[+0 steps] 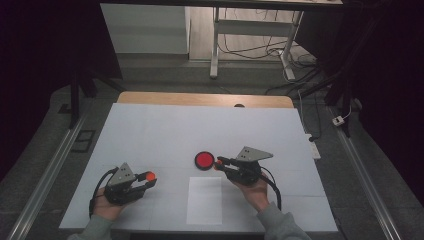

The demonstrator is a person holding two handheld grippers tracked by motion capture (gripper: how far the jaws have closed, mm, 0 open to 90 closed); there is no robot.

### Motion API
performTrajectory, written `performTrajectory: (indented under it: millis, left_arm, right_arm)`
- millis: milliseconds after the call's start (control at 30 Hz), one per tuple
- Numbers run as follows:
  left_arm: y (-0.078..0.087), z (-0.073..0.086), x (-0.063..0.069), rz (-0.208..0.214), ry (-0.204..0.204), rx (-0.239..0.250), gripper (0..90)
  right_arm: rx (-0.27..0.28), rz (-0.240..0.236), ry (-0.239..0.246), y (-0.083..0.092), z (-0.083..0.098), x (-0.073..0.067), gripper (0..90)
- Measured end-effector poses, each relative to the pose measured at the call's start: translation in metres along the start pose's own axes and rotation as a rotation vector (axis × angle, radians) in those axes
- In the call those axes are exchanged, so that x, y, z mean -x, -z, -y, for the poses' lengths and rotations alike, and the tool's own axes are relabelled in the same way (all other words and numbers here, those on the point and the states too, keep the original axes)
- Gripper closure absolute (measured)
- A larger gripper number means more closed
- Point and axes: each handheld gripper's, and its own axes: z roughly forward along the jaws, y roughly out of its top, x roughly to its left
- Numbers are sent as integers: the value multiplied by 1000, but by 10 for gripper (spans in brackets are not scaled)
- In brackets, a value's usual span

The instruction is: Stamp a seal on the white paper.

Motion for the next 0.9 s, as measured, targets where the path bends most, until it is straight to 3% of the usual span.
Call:
performTrajectory:
  millis: [900]
  left_arm:
    - [0,-1,1,7,-7,-1,648]
  right_arm:
    - [-49,-64,23,4,12,-23,722]
